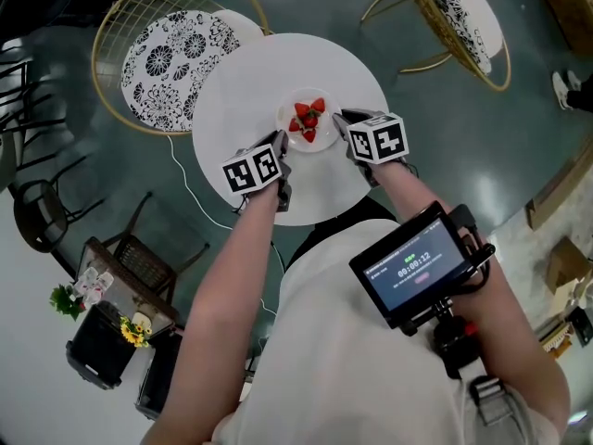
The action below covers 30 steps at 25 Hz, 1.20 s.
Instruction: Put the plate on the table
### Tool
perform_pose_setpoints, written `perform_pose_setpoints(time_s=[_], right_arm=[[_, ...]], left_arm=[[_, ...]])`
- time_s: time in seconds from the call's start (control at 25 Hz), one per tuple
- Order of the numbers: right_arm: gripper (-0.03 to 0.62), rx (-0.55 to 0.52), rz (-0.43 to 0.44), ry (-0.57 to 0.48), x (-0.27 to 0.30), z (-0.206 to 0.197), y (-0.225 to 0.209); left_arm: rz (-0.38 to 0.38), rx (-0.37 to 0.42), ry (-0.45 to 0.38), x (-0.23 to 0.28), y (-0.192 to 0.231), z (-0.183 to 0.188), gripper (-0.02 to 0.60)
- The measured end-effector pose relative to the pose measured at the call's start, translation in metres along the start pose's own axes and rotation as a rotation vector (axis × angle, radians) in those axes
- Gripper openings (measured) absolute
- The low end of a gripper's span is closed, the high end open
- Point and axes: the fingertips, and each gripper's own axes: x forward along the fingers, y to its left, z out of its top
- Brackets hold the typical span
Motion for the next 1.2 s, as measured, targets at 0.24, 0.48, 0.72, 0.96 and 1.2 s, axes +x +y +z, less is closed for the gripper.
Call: perform_pose_setpoints(time_s=[0.24, 0.48, 0.72, 0.96, 1.2], right_arm=[[0.041, 0.011, -0.010, -0.062, -0.002, 0.003, -0.002], [0.041, 0.038, -0.042, -0.108, -0.020, 0.002, -0.007], [0.040, 0.026, -0.056, -0.166, -0.038, 0.006, -0.001], [0.005, -0.010, -0.053, -0.193, -0.060, -0.004, 0.021], [0.005, -0.022, -0.057, -0.214, -0.091, -0.032, 0.048]], left_arm=[[-0.016, -0.036, -0.048, -0.004, 0.003, 0.001, 0.029], [0.010, -0.048, -0.110, -0.029, 0.024, 0.003, 0.029], [0.018, -0.007, -0.178, -0.056, 0.024, 0.001, 0.029], [-0.005, 0.022, -0.230, -0.090, 0.021, -0.020, 0.028], [-0.050, 0.114, -0.245, -0.133, 0.013, -0.051, 0.003]])
